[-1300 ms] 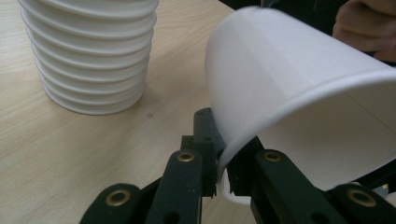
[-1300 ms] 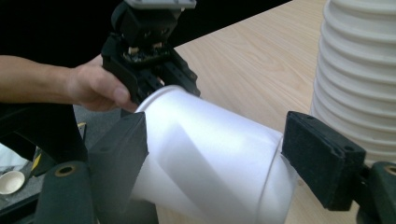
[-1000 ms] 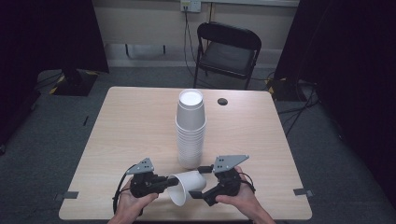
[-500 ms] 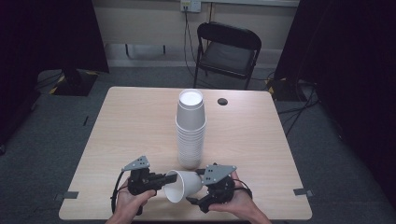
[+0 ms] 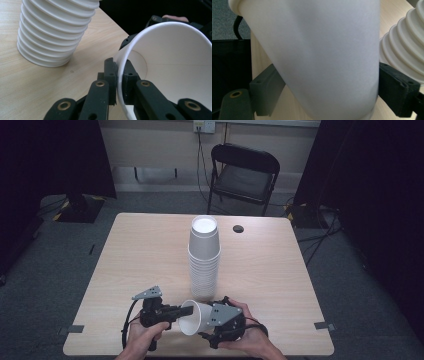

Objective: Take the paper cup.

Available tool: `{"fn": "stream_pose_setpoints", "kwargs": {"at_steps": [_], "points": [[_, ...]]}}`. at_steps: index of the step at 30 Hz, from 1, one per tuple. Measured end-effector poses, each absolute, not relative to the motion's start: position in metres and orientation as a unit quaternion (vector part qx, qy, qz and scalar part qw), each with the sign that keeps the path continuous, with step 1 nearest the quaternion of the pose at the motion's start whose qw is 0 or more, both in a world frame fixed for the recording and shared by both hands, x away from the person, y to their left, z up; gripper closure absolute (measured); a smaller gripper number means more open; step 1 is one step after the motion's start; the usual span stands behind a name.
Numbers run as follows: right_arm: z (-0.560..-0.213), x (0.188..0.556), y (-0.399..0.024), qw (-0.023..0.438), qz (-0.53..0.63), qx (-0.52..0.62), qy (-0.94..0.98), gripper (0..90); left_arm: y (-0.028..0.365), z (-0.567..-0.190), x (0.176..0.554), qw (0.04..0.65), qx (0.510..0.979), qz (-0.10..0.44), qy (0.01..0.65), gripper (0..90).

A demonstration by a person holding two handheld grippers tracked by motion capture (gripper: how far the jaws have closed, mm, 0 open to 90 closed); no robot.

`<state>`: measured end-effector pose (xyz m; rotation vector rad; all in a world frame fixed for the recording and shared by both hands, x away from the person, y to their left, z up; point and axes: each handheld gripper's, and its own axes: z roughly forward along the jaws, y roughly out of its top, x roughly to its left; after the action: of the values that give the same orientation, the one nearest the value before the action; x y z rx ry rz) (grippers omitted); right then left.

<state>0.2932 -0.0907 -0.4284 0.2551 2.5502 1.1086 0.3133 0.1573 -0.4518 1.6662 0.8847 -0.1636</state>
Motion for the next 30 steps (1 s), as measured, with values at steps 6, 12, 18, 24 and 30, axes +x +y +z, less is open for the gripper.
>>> {"fn": "stream_pose_setpoints", "kwargs": {"at_steps": [6, 12, 18, 24, 30], "points": [[-0.43, 0.297, -0.093, 0.139, 0.405, 0.113, 0.897, 15.6, 0.162, -0.449, 0.31, 0.599, 0.703, -0.056, 0.379, 78.2], [-0.432, 0.297, -0.091, 0.138, 0.403, 0.11, 0.898, 16.5, 0.164, -0.449, 0.311, 0.597, 0.703, -0.062, 0.381, 85.2], [-0.432, 0.292, -0.087, 0.17, 0.396, 0.073, 0.899, 15.2, 0.157, -0.449, 0.31, 0.58, 0.72, -0.066, 0.376, 85.5], [-0.431, 0.289, -0.083, 0.169, 0.4, 0.06, 0.899, 14.5, 0.155, -0.449, 0.309, 0.568, 0.729, -0.066, 0.376, 85.5], [-0.431, 0.288, -0.08, 0.168, 0.404, 0.063, 0.897, 14.3, 0.154, -0.449, 0.308, 0.564, 0.733, -0.058, 0.375, 85.2]]}}
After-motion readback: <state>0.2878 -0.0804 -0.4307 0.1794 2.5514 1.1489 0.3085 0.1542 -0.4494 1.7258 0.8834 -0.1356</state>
